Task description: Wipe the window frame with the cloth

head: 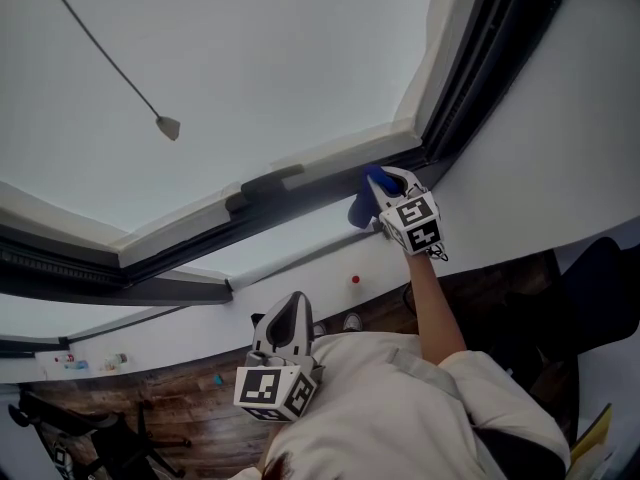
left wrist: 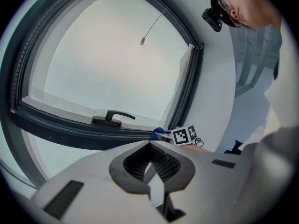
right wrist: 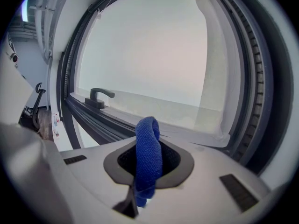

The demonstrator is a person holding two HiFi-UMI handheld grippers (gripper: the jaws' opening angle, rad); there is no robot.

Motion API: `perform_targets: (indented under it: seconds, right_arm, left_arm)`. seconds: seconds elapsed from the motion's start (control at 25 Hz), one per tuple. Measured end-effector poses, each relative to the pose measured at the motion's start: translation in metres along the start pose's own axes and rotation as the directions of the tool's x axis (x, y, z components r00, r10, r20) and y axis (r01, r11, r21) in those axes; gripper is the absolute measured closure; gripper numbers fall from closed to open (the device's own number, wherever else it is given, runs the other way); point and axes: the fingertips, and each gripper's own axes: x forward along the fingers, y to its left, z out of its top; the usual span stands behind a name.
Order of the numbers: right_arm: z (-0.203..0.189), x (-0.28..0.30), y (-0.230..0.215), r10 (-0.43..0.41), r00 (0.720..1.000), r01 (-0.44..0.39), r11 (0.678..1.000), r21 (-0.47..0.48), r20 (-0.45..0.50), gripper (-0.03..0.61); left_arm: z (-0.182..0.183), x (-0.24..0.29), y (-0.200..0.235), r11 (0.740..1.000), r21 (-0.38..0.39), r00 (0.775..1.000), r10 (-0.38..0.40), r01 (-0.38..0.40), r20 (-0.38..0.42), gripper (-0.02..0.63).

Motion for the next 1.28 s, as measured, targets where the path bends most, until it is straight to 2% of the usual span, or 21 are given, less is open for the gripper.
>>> perform_targets:
  seconds: [1.28]
  right_arm:
    - [-0.017,-0.015,-0.058,-0.134,0.991,0.135,0.99,0.05,-0.031,0.534]
  left_arm:
    - [0.001,0.0,0.005,1.0,-0.013,1.0,0.027,-0.027,0.016,0.609]
